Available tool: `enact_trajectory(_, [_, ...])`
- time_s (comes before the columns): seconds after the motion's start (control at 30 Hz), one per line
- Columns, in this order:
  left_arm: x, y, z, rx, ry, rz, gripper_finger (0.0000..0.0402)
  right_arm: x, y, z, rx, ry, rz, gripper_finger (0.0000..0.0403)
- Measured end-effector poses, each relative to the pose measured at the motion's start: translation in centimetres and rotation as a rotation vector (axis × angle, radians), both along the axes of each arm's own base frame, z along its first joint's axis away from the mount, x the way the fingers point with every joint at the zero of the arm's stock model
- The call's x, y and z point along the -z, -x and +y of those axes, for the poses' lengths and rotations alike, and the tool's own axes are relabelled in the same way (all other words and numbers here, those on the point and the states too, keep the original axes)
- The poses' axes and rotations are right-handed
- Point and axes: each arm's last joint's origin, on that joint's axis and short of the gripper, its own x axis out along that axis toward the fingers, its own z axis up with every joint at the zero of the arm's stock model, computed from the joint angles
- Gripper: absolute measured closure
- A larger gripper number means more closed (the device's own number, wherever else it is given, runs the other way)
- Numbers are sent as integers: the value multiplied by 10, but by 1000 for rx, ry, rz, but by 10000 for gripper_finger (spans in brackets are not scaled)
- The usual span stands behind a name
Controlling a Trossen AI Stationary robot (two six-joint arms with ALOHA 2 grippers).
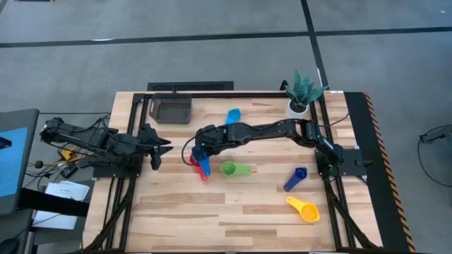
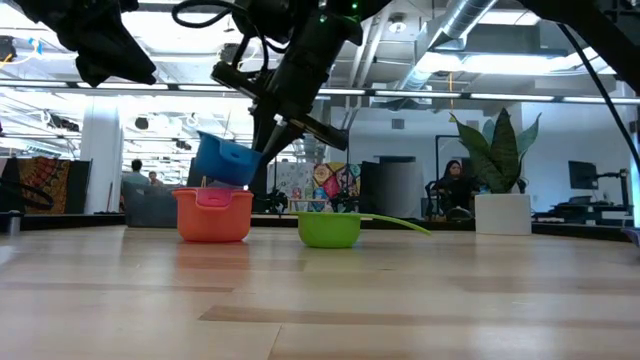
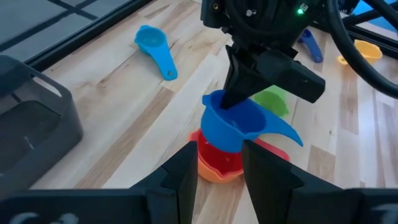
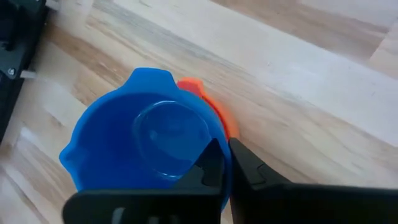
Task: Nest measuring cups in basket
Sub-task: Stack the blue measuring cup on top of the red measuring cup
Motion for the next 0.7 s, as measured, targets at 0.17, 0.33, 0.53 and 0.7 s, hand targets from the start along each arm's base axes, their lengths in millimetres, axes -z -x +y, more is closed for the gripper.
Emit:
enact_trajectory(0.17, [0,0,0,-2,-1,0,290,0,0,-1,-8,25,3,385])
enact_trajectory(0.33, [0,0,0,-3,-7,1,290,-1,-1,1,-25,30,-9,381])
enact_trajectory(0.53, [0,0,0,-11,-10,0,290,-1,-2,5,-49,38,-15,368])
enact_trajectory(0.7, [0,0,0,-9,-15,2,290,-3,-5,11,-74,39,-48,371])
